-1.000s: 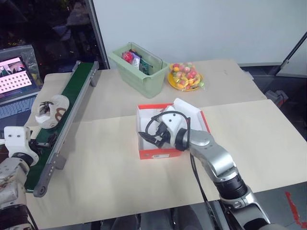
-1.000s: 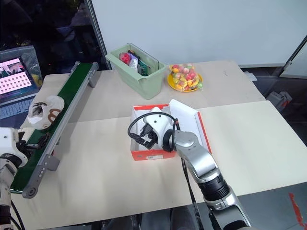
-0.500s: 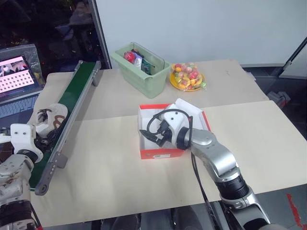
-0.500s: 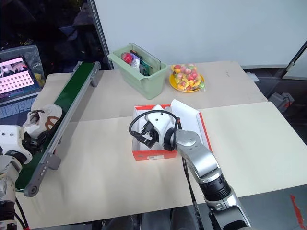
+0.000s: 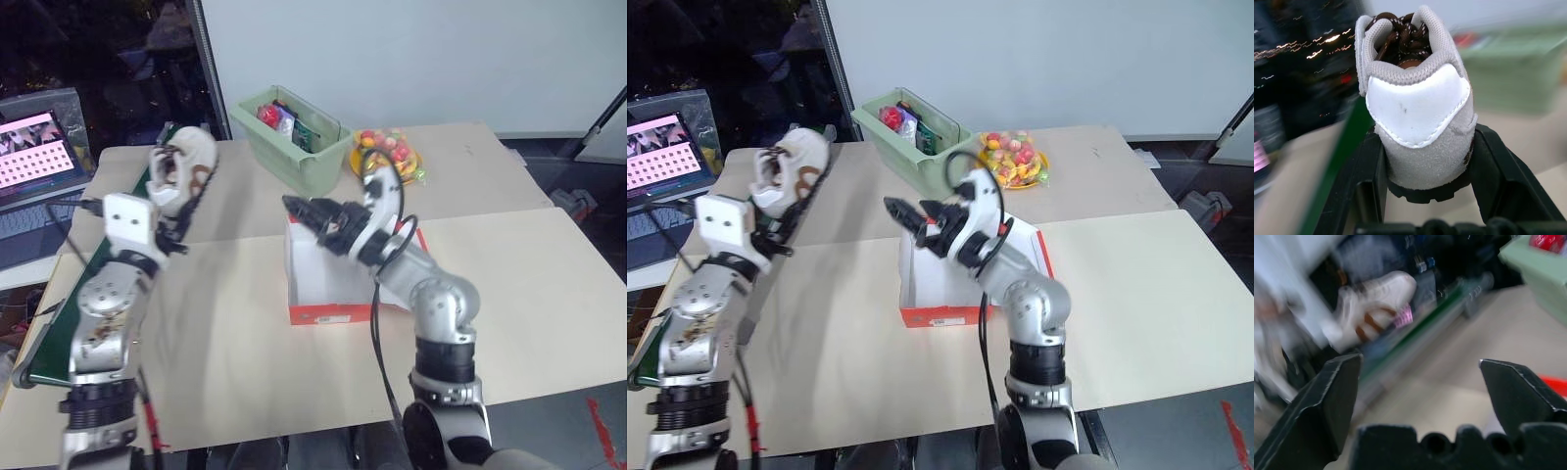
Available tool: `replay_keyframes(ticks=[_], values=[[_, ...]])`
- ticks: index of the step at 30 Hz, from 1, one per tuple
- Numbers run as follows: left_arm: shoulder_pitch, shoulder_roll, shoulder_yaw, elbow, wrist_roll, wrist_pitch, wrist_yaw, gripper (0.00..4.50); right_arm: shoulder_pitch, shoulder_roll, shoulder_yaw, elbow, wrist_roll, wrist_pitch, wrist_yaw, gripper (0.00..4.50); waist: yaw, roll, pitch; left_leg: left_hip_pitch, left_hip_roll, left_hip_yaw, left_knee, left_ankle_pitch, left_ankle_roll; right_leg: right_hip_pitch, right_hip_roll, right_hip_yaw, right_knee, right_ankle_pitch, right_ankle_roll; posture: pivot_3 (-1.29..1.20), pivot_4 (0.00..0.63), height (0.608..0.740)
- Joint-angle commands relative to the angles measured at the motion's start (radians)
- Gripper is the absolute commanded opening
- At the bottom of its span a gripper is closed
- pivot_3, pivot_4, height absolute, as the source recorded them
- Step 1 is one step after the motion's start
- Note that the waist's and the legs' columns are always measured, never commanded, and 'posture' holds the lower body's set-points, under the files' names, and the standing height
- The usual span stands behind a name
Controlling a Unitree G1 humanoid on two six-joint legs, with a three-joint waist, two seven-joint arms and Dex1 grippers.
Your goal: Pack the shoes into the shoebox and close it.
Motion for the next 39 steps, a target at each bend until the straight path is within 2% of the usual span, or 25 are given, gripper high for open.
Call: replay_keyframes(ticks=[1, 6, 14, 25, 26, 28, 29, 32, 33, 34, 36, 38, 39], values=[[-0.025, -0.03, -0.046, -0.108, -0.068, 0.103, -0.003, 2.09, -0.055, 0.072, -0.136, 0.101, 0.182, 0.086, -0.151, 4.5, -0.004, 0.0, 0.0, 0.0, 0.0, 0.0, 0.0, 0.0, 0.0, 0.0, 0.001, 0.0, 0.0, 0.0, 0.0, 0.0, 0.15, 0.74], [-0.045, -0.054, -0.108, -0.127, -0.081, 0.145, -0.025, 2.09, -0.063, 0.045, -0.113, 0.122, 0.245, 0.151, -0.212, 4.5, -0.034, 0.002, 0.0, 0.0, 0.002, 0.006, 0.0, 0.0, 0.0, -0.003, 0.004, 0.005, 0.003, 0.0, 0.0, 0.0, 0.15, 0.74], [-0.065, -0.055, -0.262, -0.168, -0.121, 0.178, -0.173, 2.09, -0.081, 0.048, -0.086, 0.135, 0.312, 0.128, -0.251, 4.5, -0.027, 0.002, 0.0, 0.0, 0.002, 0.015, 0.0, -0.001, 0.002, -0.002, 0.003, 0.006, 0.002, 0.0, 0.0, 0.0, 0.15, 0.74], [-0.14, -0.083, -0.323, -0.156, -0.132, 0.199, -0.227, 2.09, -0.14, 0.05, -0.095, 0.174, 0.354, 0.036, -0.264, 4.5, -0.024, 0.002, 0.0, 0.001, 0.003, 0.018, 0.001, -0.001, 0.003, -0.002, 0.004, 0.008, 0.002, 0.0, 0.0, 0.0, 0.15, 0.74], [-0.141, -0.083, -0.323, -0.152, -0.129, 0.198, -0.228, 2.06, -0.14, 0.05, -0.093, 0.172, 0.356, 0.03, -0.265, 3.99, -0.024, 0.002, 0.0, 0.001, 0.003, 0.018, 0.001, -0.001, 0.003, -0.002, 0.004, 0.008, 0.002, 0.0, 0.0, 0.0, 0.15, 0.74], [-0.143, -0.085, -0.32, -0.146, -0.125, 0.196, -0.229, 2.06, -0.135, 0.05, -0.085, 0.162, 0.357, 0.019, -0.267, 3.54, -0.024, 0.002, 0.0, 0.001, 0.003, 0.018, 0.001, -0.001, 0.003, -0.002, 0.004, 0.008, 0.002, 0.0, 0.0, 0.0, 0.15, 0.74], [-0.144, -0.085, -0.318, -0.145, -0.124, 0.196, -0.23, 2.06, -0.132, 0.051, -0.081, 0.158, 0.36, 0.016, -0.269, 3.1, -0.025, 0.002, 0.0, 0.001, 0.003, 0.018, 0.001, -0.001, 0.003, -0.002, 0.004, 0.008, 0.002, 0.0, 0.0, 0.0, 0.15, 0.74], [-0.148, -0.086, -0.312, -0.142, -0.124, 0.198, -0.229, 2.06, -0.126, 0.054, -0.074, 0.142, 0.369, 0.013, -0.276, 2.23, -0.026, 0.002, 0.0, 0.001, 0.003, 0.018, 0.001, -0.001, 0.003, -0.002, 0.004, 0.009, 0.001, 0.0, 0.0, 0.0, 0.15, 0.74], [-0.148, -0.086, -0.31, -0.142, -0.124, 0.198, -0.229, 2.06, -0.125, 0.055, -0.072, 0.138, 0.374, 0.013, -0.277, 1.76, -0.025, 0.002, 0.0, 0.001, 0.003, 0.018, 0.001, -0.001, 0.003, -0.002, 0.004, 0.009, 0.001, 0.0, 0.0, 0.0, 0.15, 0.74], [-0.149, -0.086, -0.309, -0.141, -0.123, 0.197, -0.228, 2.06, -0.126, 0.056, -0.069, 0.135, 0.377, 0.014, -0.277, 1.55, -0.025, 0.002, 0.0, 0.001, 0.003, 0.018, 0.001, -0.001, 0.003, -0.002, 0.004, 0.009, 0.001, 0.0, 0.0, 0.0, 0.15, 0.74], [-0.15, -0.085, -0.31, -0.138, -0.12, 0.197, -0.229, 2.06, -0.127, 0.056, -0.067, 0.135, 0.385, 0.014, -0.28, 0.85, -0.025, 0.002, 0.0, 0.001, 0.003, 0.018, 0.001, -0.001, 0.003, -0.002, 0.004, 0.009, 0.001, 0.0, 0.0, 0.0, 0.15, 0.74], [-0.149, -0.079, -0.315, -0.135, -0.111, 0.197, -0.229, 2.06, -0.129, 0.054, -0.063, 0.136, 0.392, 0.016, -0.282, 0.49, -0.025, 0.002, 0.0, 0.001, 0.003, 0.018, 0.001, -0.001, 0.003, -0.002, 0.004, 0.009, 0.002, 0.0, 0.0, 0.0, 0.15, 0.74], [-0.149, -0.077, -0.317, -0.133, -0.107, 0.197, -0.23, 2.06, -0.13, 0.053, -0.061, 0.136, 0.395, 0.016, -0.283, 0.49, -0.025, 0.002, 0.0, 0.001, 0.003, 0.018, 0.001, -0.001, 0.003, -0.002, 0.004, 0.009, 0.002, 0.0, 0.0, 0.0, 0.15, 0.74]])
